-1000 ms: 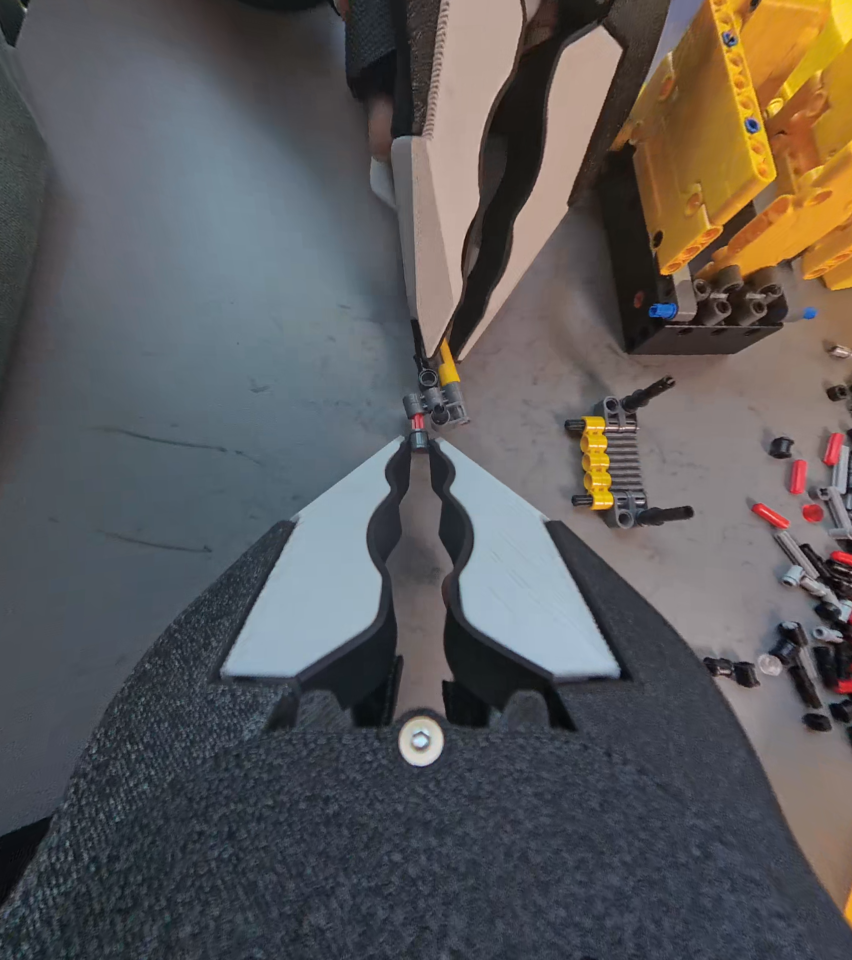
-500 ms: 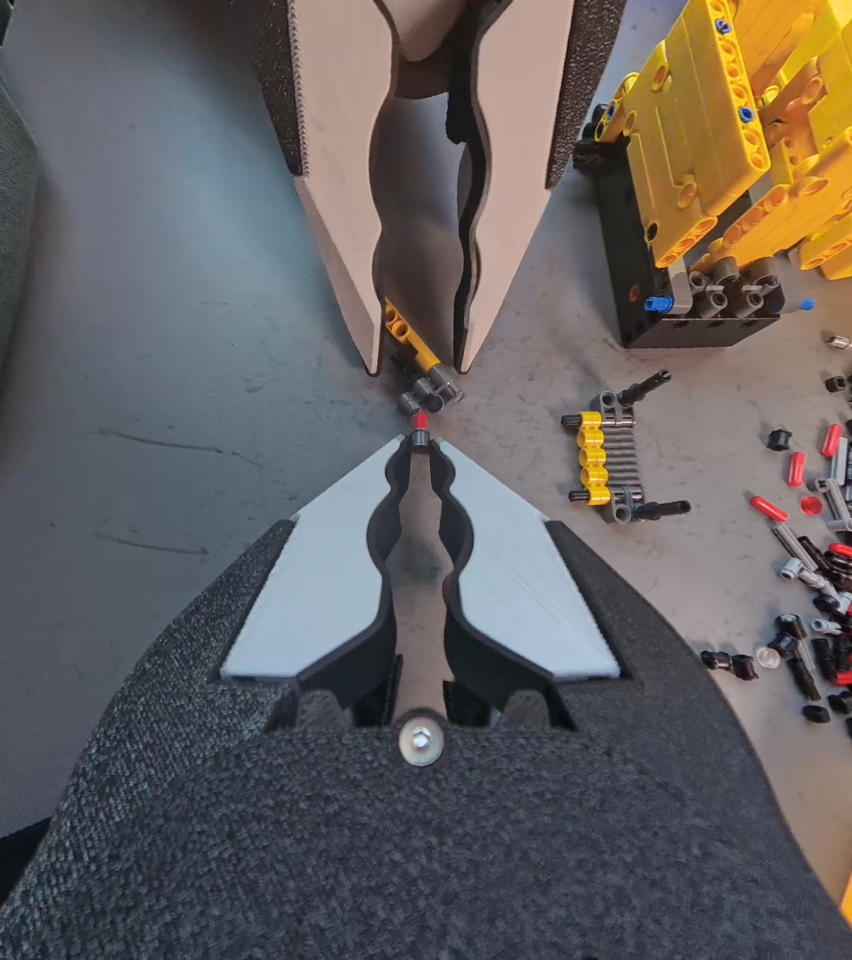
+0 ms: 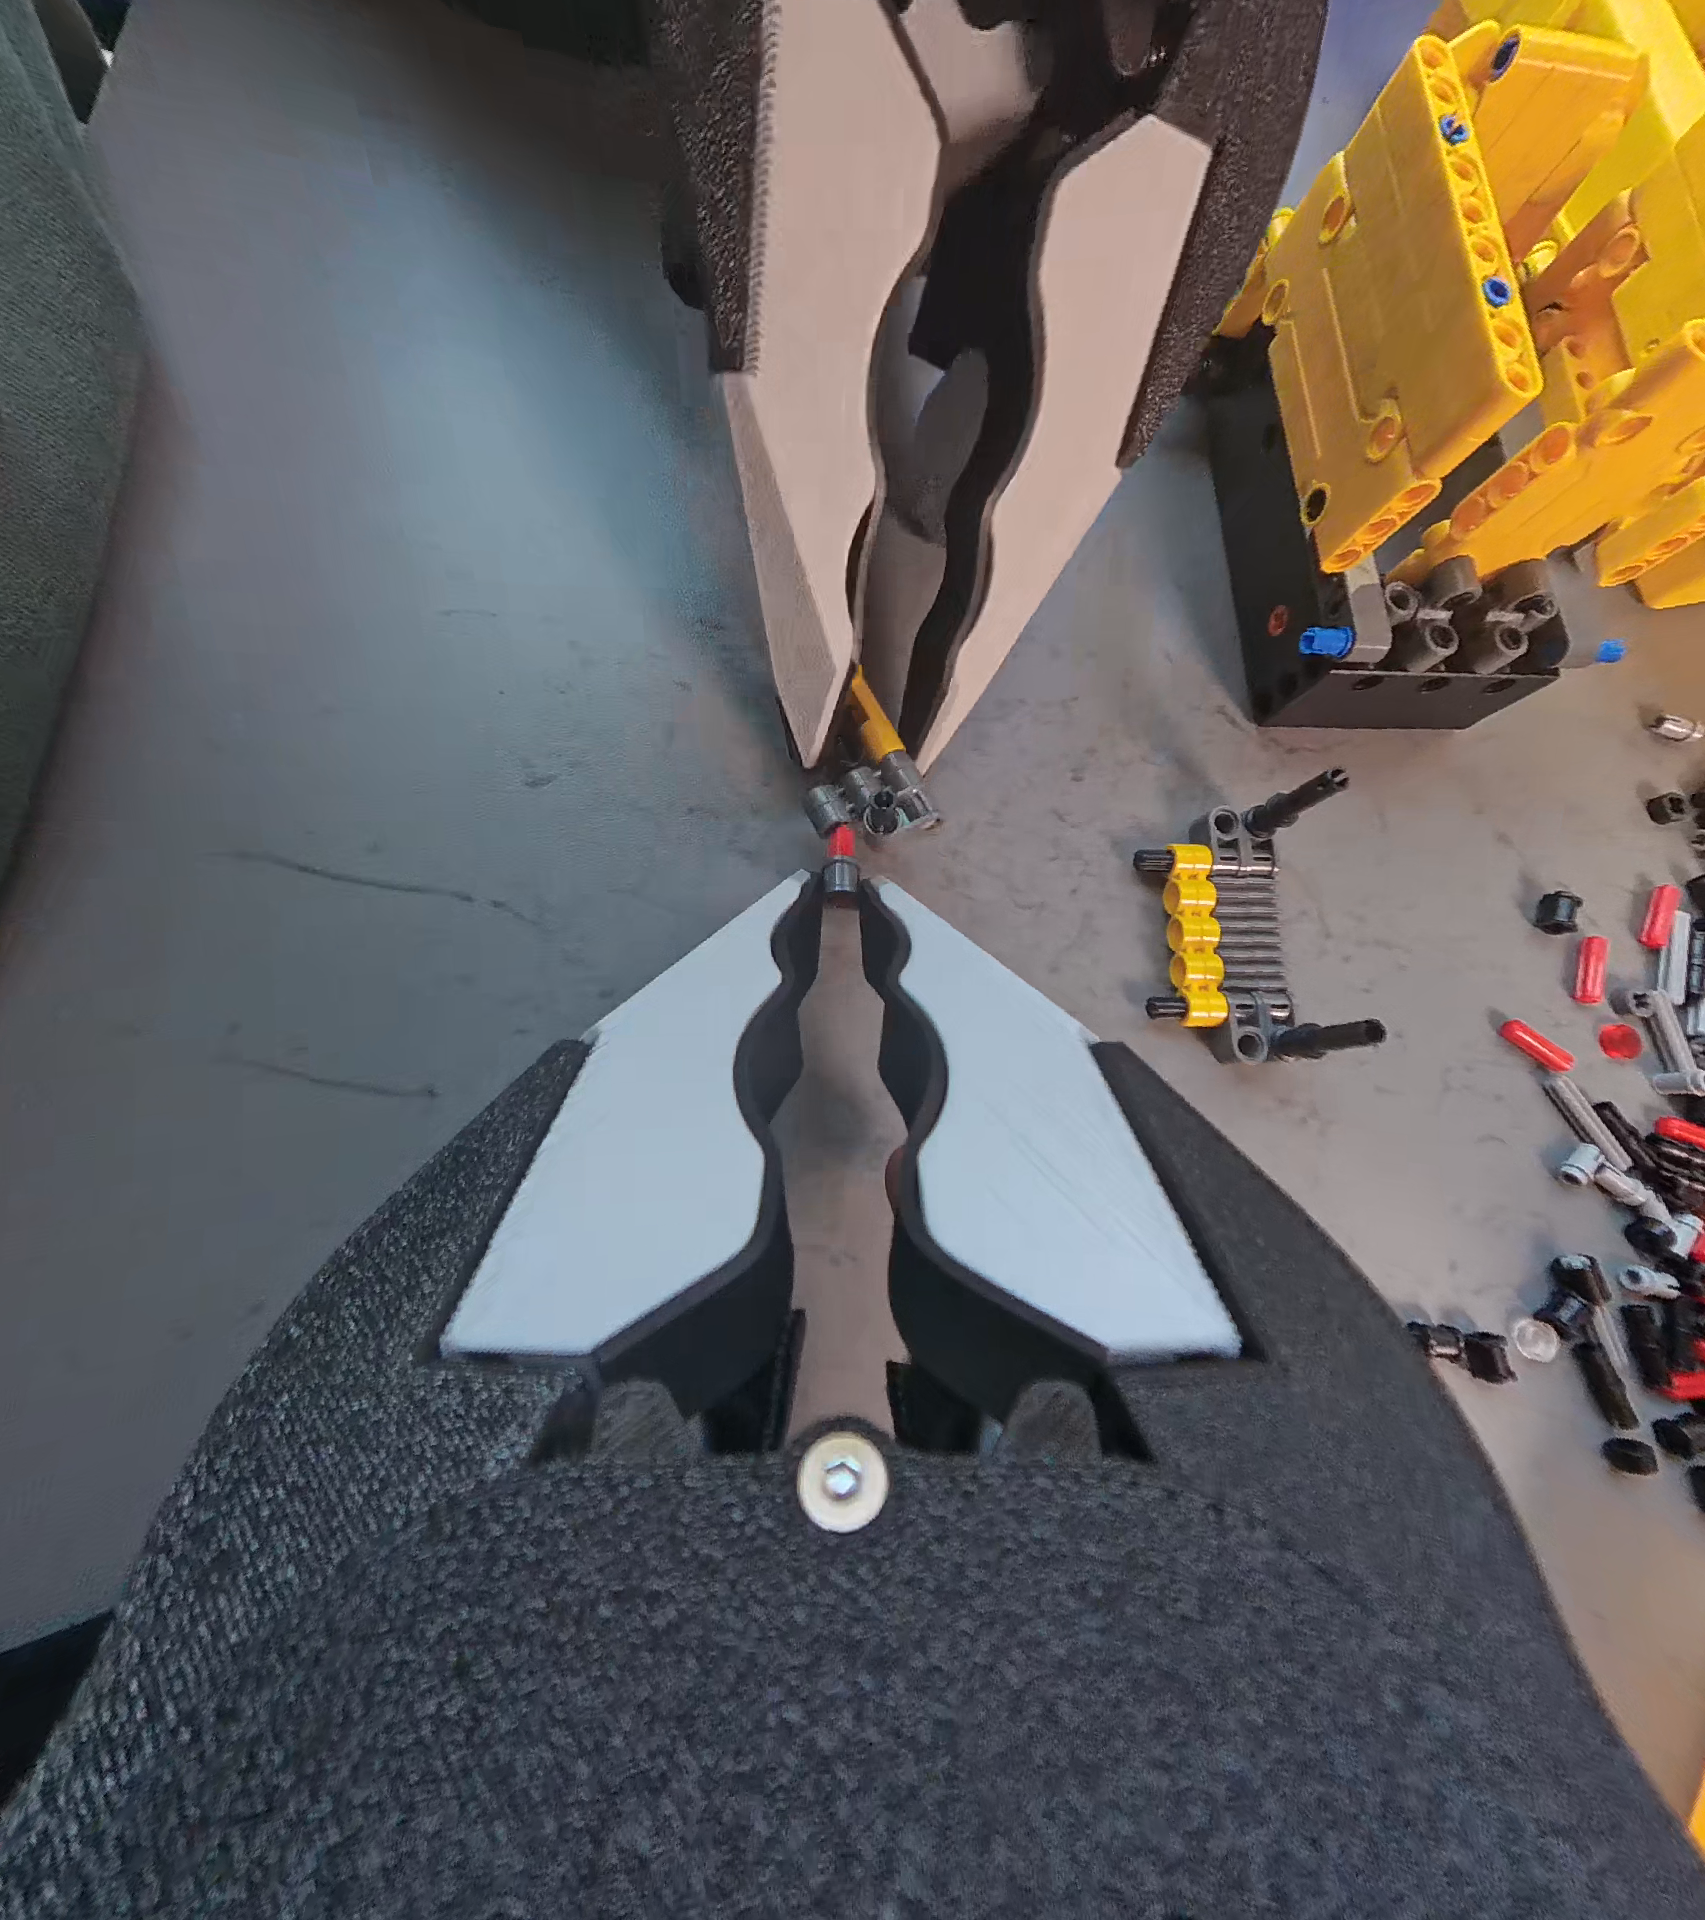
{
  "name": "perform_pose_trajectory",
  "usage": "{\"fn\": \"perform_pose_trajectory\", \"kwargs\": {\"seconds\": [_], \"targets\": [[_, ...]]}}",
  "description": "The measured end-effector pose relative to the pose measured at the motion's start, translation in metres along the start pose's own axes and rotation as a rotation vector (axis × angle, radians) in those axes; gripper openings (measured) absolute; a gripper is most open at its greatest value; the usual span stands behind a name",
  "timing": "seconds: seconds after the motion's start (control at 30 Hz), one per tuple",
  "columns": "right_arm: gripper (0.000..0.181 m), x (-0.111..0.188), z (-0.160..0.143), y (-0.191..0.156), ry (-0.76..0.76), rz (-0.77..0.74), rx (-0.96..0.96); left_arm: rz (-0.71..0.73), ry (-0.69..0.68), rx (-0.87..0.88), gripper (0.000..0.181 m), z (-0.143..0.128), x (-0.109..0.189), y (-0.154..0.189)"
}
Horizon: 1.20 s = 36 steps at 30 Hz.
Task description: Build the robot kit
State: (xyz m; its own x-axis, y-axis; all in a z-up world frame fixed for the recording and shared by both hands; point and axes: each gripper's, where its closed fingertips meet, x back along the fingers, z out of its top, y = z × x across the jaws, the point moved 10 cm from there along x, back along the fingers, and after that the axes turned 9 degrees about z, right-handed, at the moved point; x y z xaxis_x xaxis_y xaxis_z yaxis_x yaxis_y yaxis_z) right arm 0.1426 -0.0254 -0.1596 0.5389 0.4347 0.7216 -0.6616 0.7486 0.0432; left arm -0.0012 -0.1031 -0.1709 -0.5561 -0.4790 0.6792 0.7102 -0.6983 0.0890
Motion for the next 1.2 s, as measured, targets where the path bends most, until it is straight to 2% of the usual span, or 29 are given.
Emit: {"fn": "perform_pose_trajectory", "kwargs": {"seconds": [0.17,0.87,0.97,1.2], "targets": [[0.006,-0.002,0.001,-0.003,-0.005,0.027,0.019,-0.102,0.018,0.068,0.015,0.001,0.000,-0.002],[0.006,0.003,-0.001,-0.008,0.059,0.133,0.028,-0.148,0.014,-0.030,0.015,0.002,0.000,0.006],[0.005,0.003,-0.002,-0.007,0.079,0.144,0.018,-0.130,0.043,-0.042,0.014,0.003,0.002,0.007],[0.005,0.018,-0.002,0.003,0.229,0.123,-0.031,-0.100,0.189,0.013,0.014,0.008,0.013,0.001]]}}
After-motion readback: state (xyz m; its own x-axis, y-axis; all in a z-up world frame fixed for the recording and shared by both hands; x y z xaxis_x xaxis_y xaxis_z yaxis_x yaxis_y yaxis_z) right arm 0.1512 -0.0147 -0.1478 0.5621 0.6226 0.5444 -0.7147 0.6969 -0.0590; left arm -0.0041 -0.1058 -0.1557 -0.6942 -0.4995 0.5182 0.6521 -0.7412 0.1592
